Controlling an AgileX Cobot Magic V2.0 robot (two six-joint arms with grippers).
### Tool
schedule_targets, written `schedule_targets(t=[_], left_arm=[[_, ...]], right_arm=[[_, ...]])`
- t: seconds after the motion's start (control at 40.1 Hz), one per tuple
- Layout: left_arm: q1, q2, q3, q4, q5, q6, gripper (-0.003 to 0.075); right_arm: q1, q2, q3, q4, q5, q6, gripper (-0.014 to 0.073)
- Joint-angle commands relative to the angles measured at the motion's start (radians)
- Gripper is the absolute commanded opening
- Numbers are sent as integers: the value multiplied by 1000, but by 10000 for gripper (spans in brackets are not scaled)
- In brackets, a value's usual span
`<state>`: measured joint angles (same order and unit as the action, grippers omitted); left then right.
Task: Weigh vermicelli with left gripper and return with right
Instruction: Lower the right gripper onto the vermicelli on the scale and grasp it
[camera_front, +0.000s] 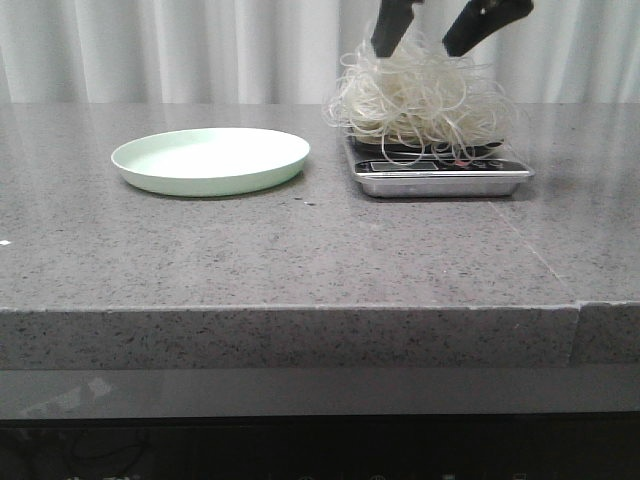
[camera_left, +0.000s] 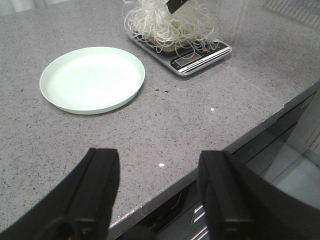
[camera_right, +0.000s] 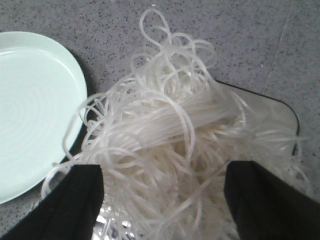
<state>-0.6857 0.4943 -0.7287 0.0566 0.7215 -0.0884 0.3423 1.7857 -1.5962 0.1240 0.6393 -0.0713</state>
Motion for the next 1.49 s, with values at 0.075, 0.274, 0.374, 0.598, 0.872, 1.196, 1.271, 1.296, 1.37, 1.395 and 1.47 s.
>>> schedule_targets(t=[0.075,0.274,0.374,0.598,0.872,1.196,1.271,1.296,1.37,1.395,1.47], left_arm=[[-6,7,-26,-6,-73,-5,438],[-6,7,-26,-6,-74,-5,438],[-6,7,-26,-6,-74,-5,438],[-6,7,-26,-6,-74,-5,438],[-6,7,-26,-6,-74,-5,438],[-6,7,-26,-6,-74,-5,438],[-6,7,-26,-6,-74,-5,438],[-6,7,-26,-6,-74,-5,438],[-6,7,-26,-6,-74,-5,438],[-6,7,-26,-6,-74,-5,438],[-6,7,-26,-6,-74,-5,438]], right_arm=[[3,4,-57,6,-50,-9,612],[3,22,-61,6,-35,-9,486],[3,22,-61,6,-25,-9,355],[3,21,-63,6,-6,-9,192],[3,16,-126,6,53,-9,192],[3,16,-306,8,166,-9,192],[4,16,-361,10,191,-9,192],[5,16,-371,12,196,-9,192],[13,16,-429,12,213,-9,192],[18,16,-449,13,215,-9,192],[35,16,-495,13,215,-9,192]])
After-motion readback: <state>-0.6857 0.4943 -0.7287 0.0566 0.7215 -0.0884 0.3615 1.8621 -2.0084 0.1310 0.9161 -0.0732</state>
